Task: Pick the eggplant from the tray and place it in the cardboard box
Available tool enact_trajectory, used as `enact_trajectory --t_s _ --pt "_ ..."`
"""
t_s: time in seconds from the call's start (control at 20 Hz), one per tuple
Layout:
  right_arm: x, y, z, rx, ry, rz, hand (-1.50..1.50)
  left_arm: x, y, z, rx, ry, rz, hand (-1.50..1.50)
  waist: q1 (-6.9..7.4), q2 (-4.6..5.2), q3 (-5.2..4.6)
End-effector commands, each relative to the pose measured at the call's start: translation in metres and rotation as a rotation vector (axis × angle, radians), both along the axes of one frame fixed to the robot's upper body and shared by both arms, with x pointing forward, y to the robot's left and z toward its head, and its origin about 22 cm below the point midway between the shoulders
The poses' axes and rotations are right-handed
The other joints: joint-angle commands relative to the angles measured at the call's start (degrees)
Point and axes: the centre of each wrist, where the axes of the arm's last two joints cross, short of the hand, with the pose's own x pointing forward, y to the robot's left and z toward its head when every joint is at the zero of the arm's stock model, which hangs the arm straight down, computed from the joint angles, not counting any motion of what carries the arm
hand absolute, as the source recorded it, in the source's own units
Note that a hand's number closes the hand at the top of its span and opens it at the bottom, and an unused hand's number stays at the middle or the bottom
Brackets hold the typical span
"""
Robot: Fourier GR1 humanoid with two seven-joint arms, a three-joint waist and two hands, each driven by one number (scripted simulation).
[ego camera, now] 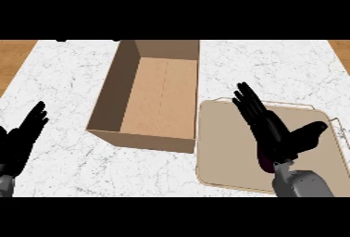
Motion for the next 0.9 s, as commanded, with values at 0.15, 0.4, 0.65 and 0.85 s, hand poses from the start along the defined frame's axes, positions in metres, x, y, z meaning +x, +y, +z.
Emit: enact_trajectory --t_s 0.15,0.4,0.65,0.85 --pt "-0.014 -0.034 -0.027 0.057 0.27 -0.306 -1.5 0.021 -0.068 0.031 -0.016 -0.201 -0.268 0.0 -3.36 0.02 -1.62" --pt "-0.037 -0.088 -0.056 -0.556 0.297 -0.4 -1.5 0.029 -0.096 0.044 -0.065 -0.258 -0.4 0.0 -4.46 0.42 -2.33" --pt "-0.064 -0.084 -0.056 -0.833 0.15 -0.419 -1.5 0.025 -0.124 0.029 -0.086 -0.231 -0.465 0.0 -2.9 -0.02 -1.86" --pt "-0.083 -0.096 -0.002 -0.934 0.128 -0.433 -1.5 0.029 -0.132 0.038 -0.094 -0.236 -0.475 0.0 -2.47 -0.22 -1.77"
